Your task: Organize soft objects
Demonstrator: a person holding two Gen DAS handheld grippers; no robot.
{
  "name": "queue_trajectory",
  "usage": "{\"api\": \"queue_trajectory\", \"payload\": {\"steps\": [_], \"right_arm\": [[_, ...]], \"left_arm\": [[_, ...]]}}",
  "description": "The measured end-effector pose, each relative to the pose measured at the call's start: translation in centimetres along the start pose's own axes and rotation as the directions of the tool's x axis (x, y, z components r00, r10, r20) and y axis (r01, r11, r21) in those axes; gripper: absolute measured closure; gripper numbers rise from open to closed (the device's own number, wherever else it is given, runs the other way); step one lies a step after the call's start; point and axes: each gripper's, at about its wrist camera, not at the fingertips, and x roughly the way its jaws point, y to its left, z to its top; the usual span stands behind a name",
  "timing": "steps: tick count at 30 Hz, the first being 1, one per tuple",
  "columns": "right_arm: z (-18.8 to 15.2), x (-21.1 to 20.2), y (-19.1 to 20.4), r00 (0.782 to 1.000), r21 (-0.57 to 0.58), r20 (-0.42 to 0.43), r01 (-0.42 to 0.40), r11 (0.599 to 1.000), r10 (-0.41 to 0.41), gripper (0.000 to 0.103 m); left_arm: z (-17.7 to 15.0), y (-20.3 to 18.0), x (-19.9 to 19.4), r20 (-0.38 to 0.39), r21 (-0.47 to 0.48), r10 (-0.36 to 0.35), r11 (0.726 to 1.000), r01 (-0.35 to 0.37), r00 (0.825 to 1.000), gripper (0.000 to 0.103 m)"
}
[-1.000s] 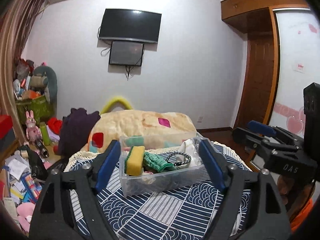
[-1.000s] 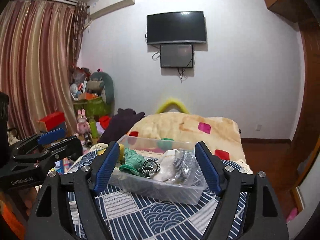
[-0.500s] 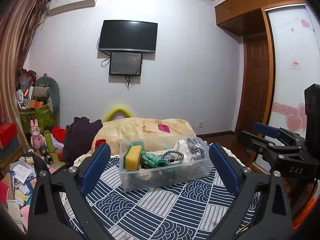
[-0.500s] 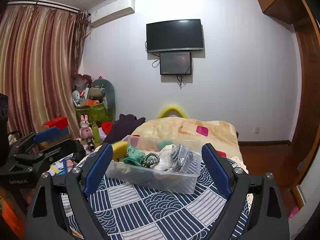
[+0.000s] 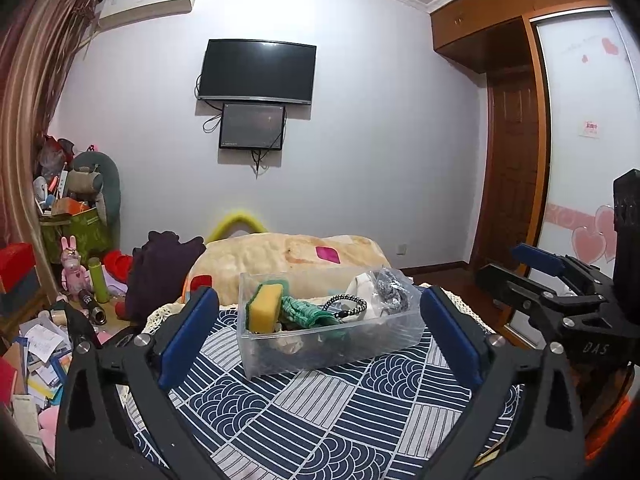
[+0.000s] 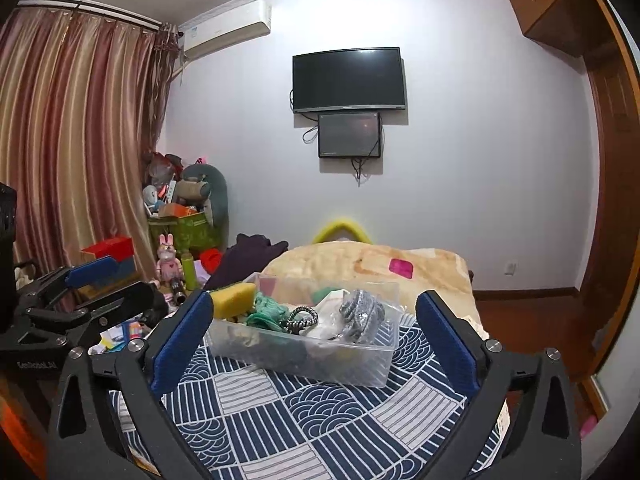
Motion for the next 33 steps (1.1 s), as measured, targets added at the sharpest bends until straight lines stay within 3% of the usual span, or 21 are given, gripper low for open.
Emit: {"api": "queue_trajectory", "payload": {"steps": [33], "right_arm": [[-0.09,-0.35,0.06,1.0,0.005,0.0,-0.002,1.0,0.002,0.001]], "left_arm": [[-0.32,0.1,0.05,-0.001,-0.026,-0.015,1.0,0.015,1.0,0.0]]}}
